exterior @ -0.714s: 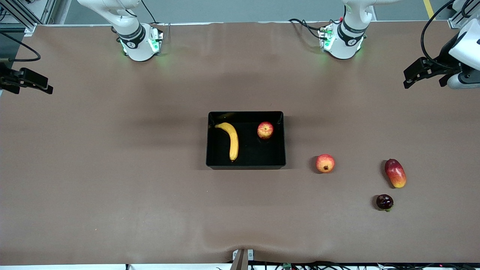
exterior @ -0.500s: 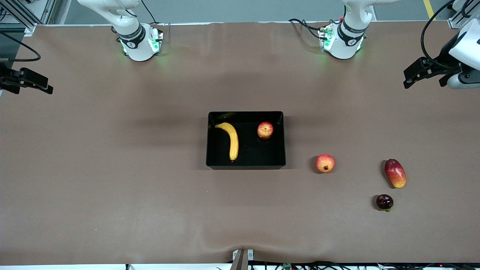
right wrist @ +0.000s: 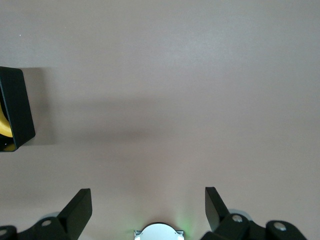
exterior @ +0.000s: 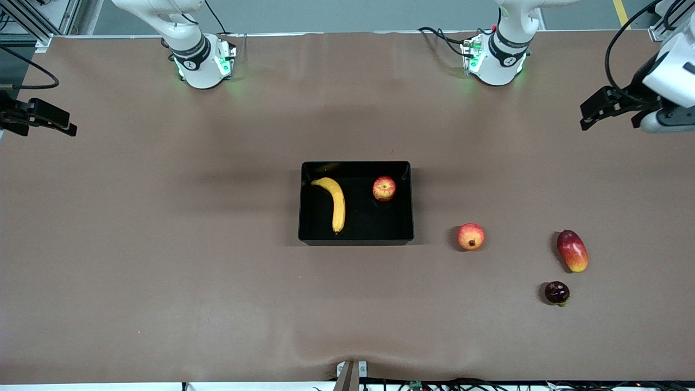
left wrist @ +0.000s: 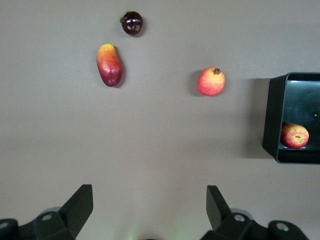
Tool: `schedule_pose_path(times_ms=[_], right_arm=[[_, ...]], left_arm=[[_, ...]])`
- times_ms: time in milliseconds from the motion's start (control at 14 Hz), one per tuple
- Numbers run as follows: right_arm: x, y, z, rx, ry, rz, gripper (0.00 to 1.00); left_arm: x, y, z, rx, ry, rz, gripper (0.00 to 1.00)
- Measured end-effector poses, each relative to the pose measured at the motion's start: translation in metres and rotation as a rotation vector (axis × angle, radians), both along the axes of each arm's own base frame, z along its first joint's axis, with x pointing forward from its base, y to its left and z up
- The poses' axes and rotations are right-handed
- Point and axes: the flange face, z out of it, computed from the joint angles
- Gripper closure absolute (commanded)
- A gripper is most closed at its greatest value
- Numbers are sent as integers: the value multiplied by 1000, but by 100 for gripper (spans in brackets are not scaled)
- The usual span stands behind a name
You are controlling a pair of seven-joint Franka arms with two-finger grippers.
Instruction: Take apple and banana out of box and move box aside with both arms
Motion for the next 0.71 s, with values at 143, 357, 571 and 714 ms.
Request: schedule_pose_path(times_ms=[143,357,571,714], right_arm=[[0,0,0,0,0,0,0],[0,0,0,0,-1,0,0],[0,-1,1,0,-1,-2,0],[0,-1,1,0,-1,-2,0]], left_arm=[[6,-25,-15,1,17,28,0],[16,-78,-43,-2,29,97,0],[27,-135,-84,-23,36,182,0],[33,-171,-115,-34,49,252,0]])
